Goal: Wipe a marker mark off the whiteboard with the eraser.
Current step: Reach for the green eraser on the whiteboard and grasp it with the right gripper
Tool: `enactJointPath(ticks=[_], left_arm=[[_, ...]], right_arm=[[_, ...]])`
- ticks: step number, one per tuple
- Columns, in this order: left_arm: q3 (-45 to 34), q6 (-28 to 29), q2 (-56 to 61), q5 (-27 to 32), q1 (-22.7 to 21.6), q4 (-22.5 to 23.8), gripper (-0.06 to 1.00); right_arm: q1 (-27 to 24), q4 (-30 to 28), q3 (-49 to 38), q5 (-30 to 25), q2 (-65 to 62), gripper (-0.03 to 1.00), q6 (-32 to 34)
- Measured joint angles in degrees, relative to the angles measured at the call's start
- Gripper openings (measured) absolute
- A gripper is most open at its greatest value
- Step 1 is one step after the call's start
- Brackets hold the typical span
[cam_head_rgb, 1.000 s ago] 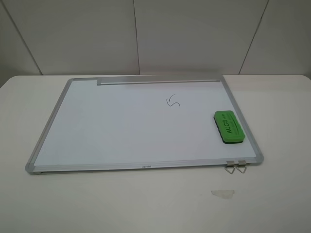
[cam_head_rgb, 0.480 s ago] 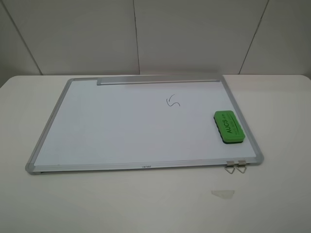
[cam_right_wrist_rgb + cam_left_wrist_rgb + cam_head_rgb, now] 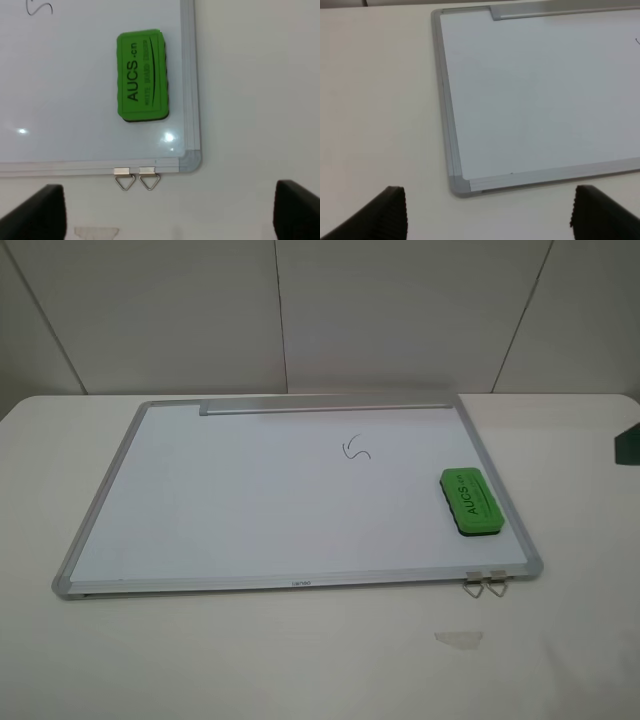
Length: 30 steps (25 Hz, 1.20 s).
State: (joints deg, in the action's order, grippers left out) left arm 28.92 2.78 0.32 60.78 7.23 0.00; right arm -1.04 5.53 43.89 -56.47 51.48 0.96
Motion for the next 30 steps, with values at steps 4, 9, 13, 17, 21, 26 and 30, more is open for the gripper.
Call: enactJointPath(ticks=[4,9,13,17,21,26,30], left_arm=[[0.00,0.00,0.00,0.00,0.00,0.00,0.69],[0.00,0.00,0.00,0.00,0.00,0.00,0.69],[0.00,0.00,0.00,0.00,0.00,0.00,0.69],[0.00,0.00,0.00,0.00,0.00,0.00,0.69],[0.00,0.00,0.00,0.00,0.00,0.00,0.69],[0.00,0.00,0.00,0.00,0.00,0.00,0.69],[0.00,0.00,0.00,0.00,0.00,0.00,0.69]], right_arm=[[2.78,0.75,4.77,-0.07,11.27,0.82,-0.28],[8.64,0.97,10.84,0.03,23.86,0.82,-0.42],[11.80,0.61,15.86,0.09,32.77,0.82,-0.47],[12.37,-0.72,19.77,0.12,40.16,0.82,-0.47],[12.43,-2.73,22.09,0.16,46.86,0.82,-0.47],[12.43,-3.00,25.11,1.08,53.70,0.82,-0.47],[12.43,-3.57,27.20,1.92,57.78,0.82,-0.47]])
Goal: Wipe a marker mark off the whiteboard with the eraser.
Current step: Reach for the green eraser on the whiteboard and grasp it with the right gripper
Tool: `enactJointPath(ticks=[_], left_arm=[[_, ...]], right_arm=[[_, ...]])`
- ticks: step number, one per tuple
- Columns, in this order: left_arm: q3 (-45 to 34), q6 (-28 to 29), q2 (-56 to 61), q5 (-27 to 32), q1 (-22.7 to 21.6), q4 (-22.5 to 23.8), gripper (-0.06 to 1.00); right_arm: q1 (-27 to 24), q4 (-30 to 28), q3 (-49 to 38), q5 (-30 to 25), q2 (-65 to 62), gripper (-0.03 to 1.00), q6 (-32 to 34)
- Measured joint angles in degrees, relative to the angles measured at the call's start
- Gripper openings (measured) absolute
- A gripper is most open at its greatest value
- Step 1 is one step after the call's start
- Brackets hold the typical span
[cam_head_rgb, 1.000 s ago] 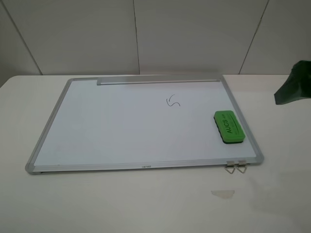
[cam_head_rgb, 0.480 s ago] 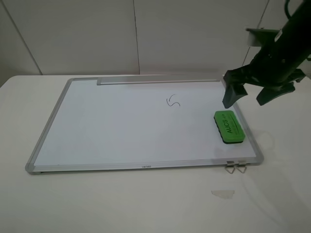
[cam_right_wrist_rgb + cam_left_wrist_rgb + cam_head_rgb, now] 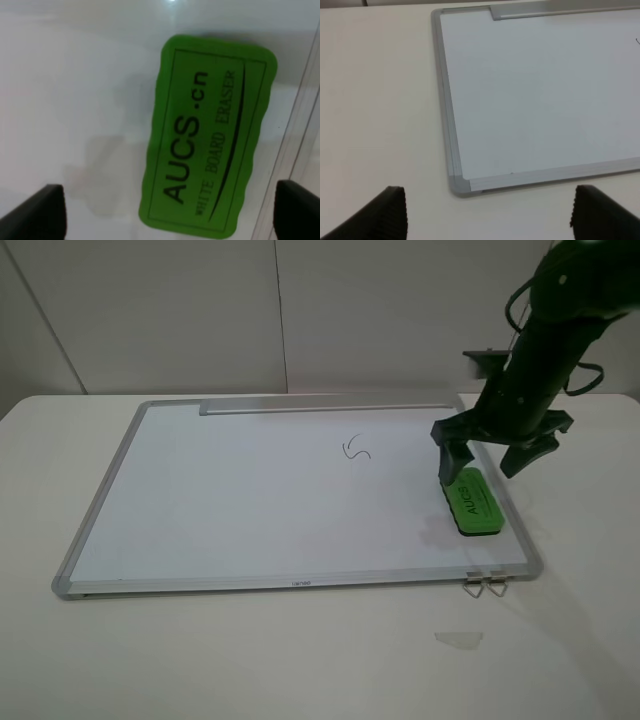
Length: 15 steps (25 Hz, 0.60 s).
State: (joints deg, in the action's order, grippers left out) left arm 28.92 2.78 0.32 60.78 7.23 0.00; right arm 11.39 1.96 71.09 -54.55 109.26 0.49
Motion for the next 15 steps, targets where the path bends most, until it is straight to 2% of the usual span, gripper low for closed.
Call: enactJointPath(ticks=[15], left_arm=[[0.00,0.00,0.00,0.00,0.00,0.00,0.69]], right_arm=[[0.00,-1.96,2.51,5.28,8.94,0.82,0.00]])
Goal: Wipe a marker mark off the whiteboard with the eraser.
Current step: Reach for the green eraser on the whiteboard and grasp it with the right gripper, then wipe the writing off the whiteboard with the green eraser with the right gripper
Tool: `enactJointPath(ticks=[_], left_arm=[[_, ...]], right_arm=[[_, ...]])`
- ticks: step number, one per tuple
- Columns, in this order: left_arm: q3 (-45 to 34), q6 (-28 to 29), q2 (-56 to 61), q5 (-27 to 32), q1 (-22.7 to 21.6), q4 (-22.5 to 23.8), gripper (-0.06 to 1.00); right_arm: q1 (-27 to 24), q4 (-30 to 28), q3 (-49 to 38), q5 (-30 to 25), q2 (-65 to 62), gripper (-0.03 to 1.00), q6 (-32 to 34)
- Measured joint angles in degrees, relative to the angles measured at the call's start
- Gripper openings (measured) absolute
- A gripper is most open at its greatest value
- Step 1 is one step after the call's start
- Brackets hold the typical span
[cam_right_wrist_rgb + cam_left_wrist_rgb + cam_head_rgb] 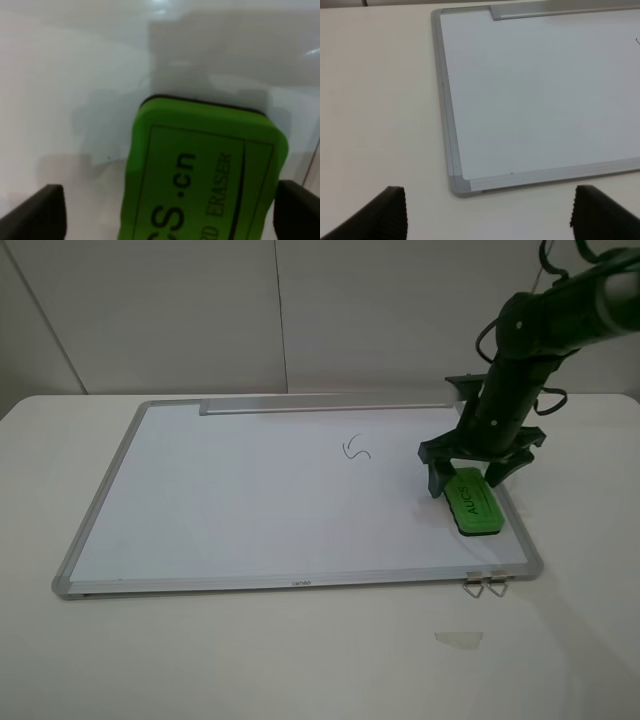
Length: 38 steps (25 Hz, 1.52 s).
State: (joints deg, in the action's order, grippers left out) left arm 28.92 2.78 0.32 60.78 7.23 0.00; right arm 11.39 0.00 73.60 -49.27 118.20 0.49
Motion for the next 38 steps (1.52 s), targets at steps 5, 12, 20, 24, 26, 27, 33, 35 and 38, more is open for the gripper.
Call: enactJointPath(ticks=[5,12,20,24,26,27,33,35,38], left_arm=[[0.00,0.00,0.00,0.00,0.00,0.00,0.69],[0.00,0.00,0.00,0.00,0.00,0.00,0.69],[0.00,0.00,0.00,0.00,0.00,0.00,0.69],[0.00,0.00,0.00,0.00,0.00,0.00,0.69],[0.00,0.00,0.00,0.00,0.00,0.00,0.69],[0.00,0.00,0.00,0.00,0.00,0.00,0.69],[0.00,0.00,0.00,0.00,0.00,0.00,0.69],[0.00,0.00,0.00,0.00,0.00,0.00,0.69],[0.00,0.00,0.00,0.00,0.00,0.00,0.69]], right_arm=[[0.00,0.00,0.02,0.05,2.16,0.82,0.00],[0.00,0.00,0.40,-0.59,2.54,0.82,0.00],[0.00,-0.62,0.52,-1.48,2.60,0.60,0.00],[0.00,-0.62,0.52,-1.43,2.60,0.60,0.00],[0.00,-0.62,0.52,-1.43,2.60,0.60,0.00],[0.00,-0.62,0.52,-1.43,2.60,0.60,0.00],[0.00,-0.62,0.64,-1.60,2.60,0.60,0.00],[0.00,-0.44,1.40,-3.28,2.55,0.60,0.00],[0.48,0.00,4.23,-9.75,2.48,0.60,0.00]])
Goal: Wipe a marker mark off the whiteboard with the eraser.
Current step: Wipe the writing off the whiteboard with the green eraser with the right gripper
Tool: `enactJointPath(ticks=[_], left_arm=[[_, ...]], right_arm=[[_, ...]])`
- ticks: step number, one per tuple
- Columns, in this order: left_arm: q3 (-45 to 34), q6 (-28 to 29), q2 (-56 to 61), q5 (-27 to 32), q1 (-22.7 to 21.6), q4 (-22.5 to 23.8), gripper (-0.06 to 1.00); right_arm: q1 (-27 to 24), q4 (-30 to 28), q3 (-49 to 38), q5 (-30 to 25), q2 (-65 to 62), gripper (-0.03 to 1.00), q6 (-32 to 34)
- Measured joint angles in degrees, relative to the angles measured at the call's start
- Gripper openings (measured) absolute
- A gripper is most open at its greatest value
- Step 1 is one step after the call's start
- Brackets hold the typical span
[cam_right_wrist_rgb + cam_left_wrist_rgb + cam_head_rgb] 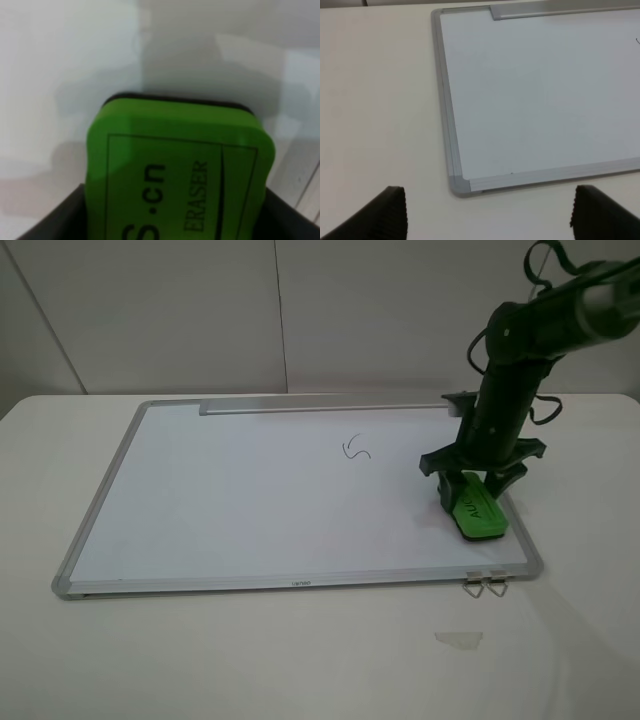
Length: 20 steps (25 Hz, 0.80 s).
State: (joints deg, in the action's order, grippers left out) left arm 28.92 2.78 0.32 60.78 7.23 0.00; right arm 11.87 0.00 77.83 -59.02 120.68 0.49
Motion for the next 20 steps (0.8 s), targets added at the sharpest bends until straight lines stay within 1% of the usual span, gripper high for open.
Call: enactJointPath(ticks=[3,6,10,13,20], left_arm=[[0.00,0.00,0.00,0.00,0.00,0.00,0.69],[0.00,0.00,0.00,0.00,0.00,0.00,0.69],[0.00,0.00,0.00,0.00,0.00,0.00,0.69],[0.00,0.00,0.00,0.00,0.00,0.00,0.69],[0.00,0.00,0.00,0.00,0.00,0.00,0.69]], right_arm=[[2.18,0.00,5.08,-6.59,-0.66,0.60,0.00],[5.17,0.00,10.96,-9.79,-0.97,0.60,0.00],[9.12,-0.86,18.30,-9.90,-0.97,0.60,-0.49],[11.13,-1.83,24.34,-10.40,-0.06,0.60,-0.49],[12.20,-2.53,39.69,-10.83,10.89,0.60,-1.40]])
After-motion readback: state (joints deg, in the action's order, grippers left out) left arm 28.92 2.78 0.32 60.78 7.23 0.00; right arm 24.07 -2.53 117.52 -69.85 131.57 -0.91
